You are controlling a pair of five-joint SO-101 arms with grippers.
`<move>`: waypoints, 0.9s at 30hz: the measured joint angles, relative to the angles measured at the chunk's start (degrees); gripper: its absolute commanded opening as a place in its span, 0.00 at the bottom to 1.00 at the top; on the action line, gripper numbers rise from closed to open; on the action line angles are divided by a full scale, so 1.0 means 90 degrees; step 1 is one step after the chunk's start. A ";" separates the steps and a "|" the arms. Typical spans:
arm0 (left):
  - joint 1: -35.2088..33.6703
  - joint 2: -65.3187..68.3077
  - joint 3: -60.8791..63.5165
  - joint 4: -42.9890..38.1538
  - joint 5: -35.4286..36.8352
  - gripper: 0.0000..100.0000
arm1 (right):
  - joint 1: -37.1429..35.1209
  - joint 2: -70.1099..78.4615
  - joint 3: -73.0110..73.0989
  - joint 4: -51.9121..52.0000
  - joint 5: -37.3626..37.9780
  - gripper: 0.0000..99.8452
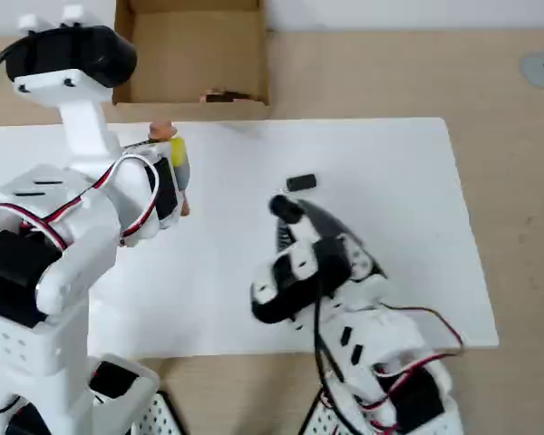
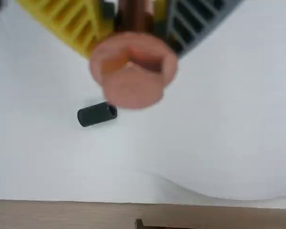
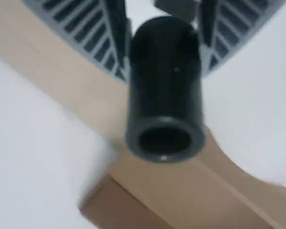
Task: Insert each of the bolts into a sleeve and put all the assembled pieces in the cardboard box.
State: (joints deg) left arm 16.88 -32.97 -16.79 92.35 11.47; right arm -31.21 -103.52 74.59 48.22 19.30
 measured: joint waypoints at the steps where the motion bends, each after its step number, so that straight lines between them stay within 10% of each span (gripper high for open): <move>1: 0.0000 0.0000 0.0049 0.0000 0.0098 0.01 | -0.0088 -0.0010 0.0225 -0.0215 0.0000 0.01; 13: -0.2364 -0.0781 0.1915 -0.1201 0.2432 0.01 | -0.0195 0.0596 0.1641 -0.2676 -0.1006 0.01; 27: -0.2520 -0.1592 0.4327 -0.3009 0.1827 0.01 | -0.0762 0.2286 0.1641 -0.3741 -0.1348 0.01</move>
State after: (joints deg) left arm -5.80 -47.30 22.15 65.27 27.91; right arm -38.07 -82.95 89.36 14.55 7.16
